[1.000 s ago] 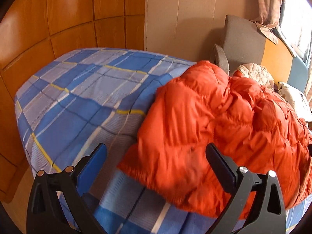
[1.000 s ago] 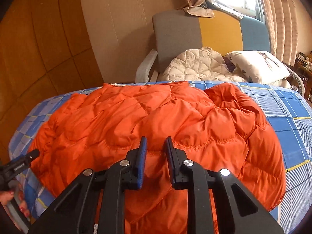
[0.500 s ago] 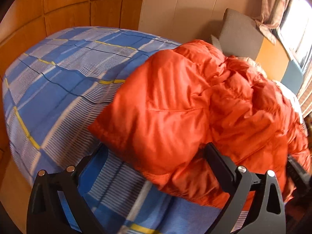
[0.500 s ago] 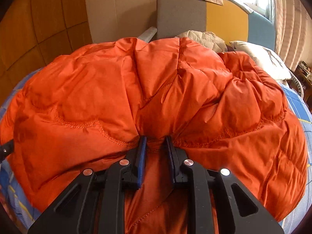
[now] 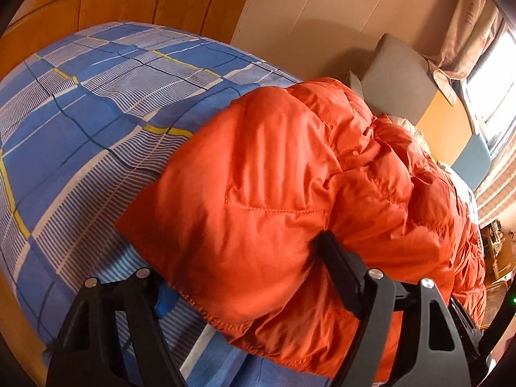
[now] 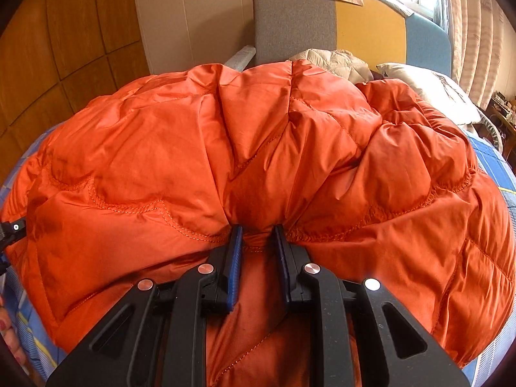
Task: Fold large clothes
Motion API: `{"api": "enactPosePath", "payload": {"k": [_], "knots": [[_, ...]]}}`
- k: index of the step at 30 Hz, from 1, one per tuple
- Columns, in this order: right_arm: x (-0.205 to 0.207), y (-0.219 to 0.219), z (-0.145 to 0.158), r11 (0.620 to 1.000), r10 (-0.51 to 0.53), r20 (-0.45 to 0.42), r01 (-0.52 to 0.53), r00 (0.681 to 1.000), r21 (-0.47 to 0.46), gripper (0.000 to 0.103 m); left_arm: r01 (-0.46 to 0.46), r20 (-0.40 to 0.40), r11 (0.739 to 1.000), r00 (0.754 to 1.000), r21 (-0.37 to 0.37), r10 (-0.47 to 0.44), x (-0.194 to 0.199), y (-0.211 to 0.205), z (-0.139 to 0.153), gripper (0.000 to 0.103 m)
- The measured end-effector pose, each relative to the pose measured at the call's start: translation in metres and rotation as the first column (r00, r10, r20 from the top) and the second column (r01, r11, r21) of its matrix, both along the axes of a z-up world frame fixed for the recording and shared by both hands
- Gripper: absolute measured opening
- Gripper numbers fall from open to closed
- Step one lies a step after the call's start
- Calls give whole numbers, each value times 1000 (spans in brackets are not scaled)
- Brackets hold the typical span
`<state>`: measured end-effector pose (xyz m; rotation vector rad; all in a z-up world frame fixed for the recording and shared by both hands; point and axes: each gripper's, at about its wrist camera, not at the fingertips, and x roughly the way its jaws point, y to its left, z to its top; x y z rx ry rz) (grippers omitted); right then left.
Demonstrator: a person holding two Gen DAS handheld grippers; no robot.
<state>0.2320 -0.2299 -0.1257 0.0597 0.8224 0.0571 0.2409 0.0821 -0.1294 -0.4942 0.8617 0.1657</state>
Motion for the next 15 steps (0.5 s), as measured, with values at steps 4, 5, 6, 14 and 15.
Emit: {"api": "enactPosePath", "payload": {"k": [4, 5, 6, 14, 15], "knots": [[2, -5, 0, 1000, 2, -3, -2, 1000, 17, 21, -5, 22, 1000, 1000, -25, 5, 3, 2, -2, 66], [3, -5, -1, 1000, 3, -3, -3, 1000, 17, 20, -11, 30, 999, 999, -44, 12, 2, 4, -2, 62], [3, -4, -1, 1000, 4, -3, -4, 1000, 16, 21, -16, 39, 998, 999, -61, 19, 1, 6, -2, 57], [3, -6, -1, 1000, 13, -2, -13, 1000, 20, 20, -31, 44, 996, 998, -88, 35, 6, 11, -12, 86], [3, -6, -1, 1000, 14, -2, -14, 1000, 21, 21, -32, 49, 995, 998, -98, 37, 9, 10, -12, 84]]}}
